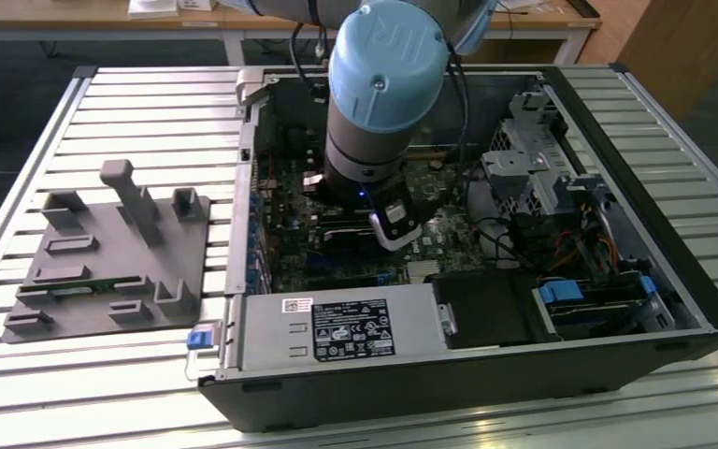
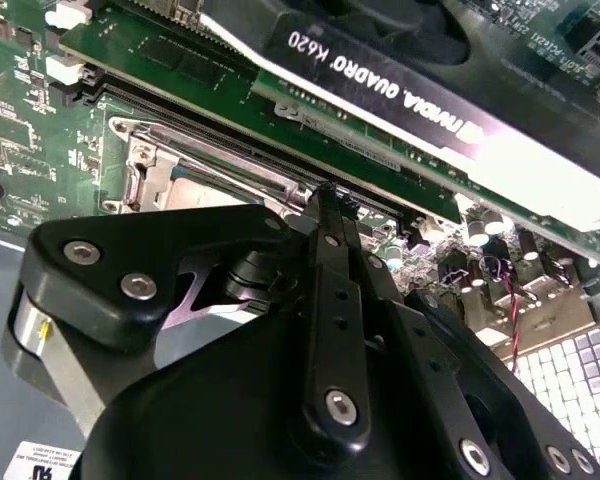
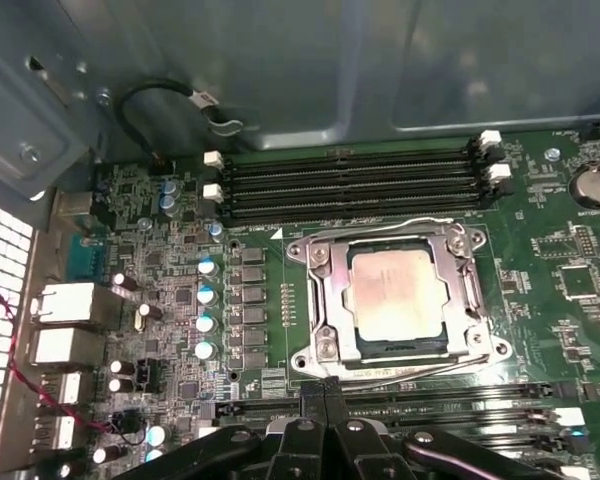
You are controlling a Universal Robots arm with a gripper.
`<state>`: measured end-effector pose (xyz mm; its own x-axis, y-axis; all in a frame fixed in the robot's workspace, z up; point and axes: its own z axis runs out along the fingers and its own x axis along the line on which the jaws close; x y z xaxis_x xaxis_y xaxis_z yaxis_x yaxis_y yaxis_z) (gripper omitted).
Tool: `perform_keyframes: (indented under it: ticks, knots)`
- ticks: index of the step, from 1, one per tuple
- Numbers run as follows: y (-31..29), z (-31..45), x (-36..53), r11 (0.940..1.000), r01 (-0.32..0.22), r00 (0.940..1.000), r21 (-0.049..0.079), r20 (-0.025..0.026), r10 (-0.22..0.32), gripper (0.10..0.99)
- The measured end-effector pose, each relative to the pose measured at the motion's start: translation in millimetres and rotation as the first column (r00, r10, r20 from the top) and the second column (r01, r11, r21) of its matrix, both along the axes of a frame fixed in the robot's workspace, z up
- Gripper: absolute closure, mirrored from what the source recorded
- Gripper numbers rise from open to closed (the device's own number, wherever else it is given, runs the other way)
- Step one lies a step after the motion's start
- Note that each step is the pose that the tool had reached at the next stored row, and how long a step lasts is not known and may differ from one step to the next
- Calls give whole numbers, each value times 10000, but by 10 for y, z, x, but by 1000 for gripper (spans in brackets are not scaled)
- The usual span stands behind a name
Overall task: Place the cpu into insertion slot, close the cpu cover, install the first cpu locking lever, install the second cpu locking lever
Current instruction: 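Install the second cpu locking lever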
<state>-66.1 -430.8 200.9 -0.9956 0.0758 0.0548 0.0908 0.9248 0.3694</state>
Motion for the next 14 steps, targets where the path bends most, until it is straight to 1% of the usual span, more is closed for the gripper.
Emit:
perform_keyframes:
  ticks: [2, 5, 10, 14]
  knots:
    - [0, -16, -4, 10000, 0, 10000, 52, 0, 0, 980]
    - [0, -31, -10, 10000, -2, 10000, 87, 0, 2, 980]
    - [4, -35, -16, 10000, 1, 10000, 97, 0, -1, 980]
    - [29, -52, -24, 10000, 0, 10000, 95, -1, 0, 980]
